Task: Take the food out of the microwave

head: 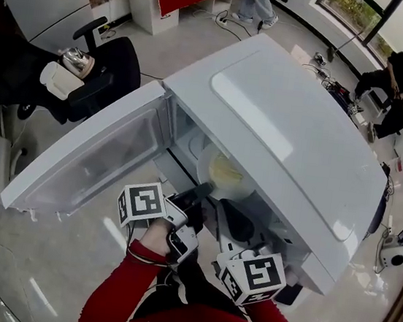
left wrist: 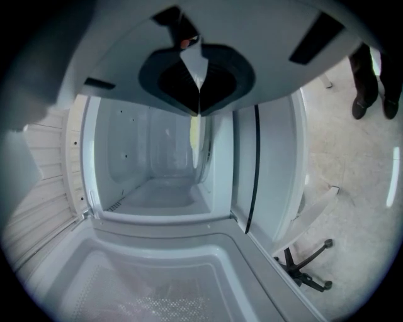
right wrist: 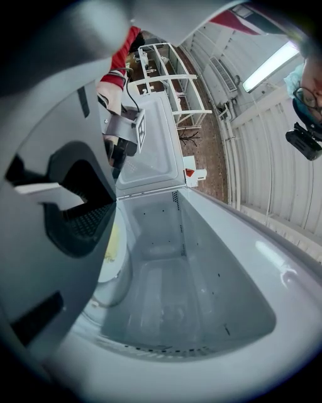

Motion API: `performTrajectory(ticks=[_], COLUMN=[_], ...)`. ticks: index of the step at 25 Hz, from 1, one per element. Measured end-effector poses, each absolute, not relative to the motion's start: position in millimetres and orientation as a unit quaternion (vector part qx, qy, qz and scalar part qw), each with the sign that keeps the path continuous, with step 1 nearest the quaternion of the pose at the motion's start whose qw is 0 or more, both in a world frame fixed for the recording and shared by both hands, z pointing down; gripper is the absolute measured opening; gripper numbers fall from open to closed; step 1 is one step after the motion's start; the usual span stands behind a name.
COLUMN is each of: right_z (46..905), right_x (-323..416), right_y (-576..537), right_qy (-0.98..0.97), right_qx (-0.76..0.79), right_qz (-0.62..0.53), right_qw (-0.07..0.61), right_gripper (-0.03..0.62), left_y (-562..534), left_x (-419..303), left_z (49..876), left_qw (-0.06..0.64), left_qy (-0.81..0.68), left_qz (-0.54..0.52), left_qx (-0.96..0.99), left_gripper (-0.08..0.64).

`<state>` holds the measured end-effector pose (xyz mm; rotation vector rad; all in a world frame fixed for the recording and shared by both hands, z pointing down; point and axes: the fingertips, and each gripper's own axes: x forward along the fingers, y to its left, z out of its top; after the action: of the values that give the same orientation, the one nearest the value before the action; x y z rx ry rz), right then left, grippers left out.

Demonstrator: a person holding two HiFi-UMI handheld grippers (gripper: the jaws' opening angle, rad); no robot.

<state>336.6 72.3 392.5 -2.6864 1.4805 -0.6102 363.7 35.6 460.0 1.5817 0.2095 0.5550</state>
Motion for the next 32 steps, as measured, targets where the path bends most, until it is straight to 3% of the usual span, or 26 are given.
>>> performTrajectory(ticks=[19, 32], right_z=[386.7, 389.5], right_x=[310.8, 234.3], right_y=[45.1, -18.9], right_qy=[0.553, 0.623], right_qx=[-0.813, -0.761], right_qz=[-0.184, -0.176], right_qw=[0.0, -0.035], right_gripper=[0.011, 0.011], left_y=[-23.9, -69.5], left_x=[254.0, 137.2], left_z=[433.6, 436.6], left_qw=[0.724, 0.737], left_qy=[0.015, -0.05], left_qz=[0.069, -0.013], left_qx=[0.686, 0.674], left_gripper=[0.017, 0.017])
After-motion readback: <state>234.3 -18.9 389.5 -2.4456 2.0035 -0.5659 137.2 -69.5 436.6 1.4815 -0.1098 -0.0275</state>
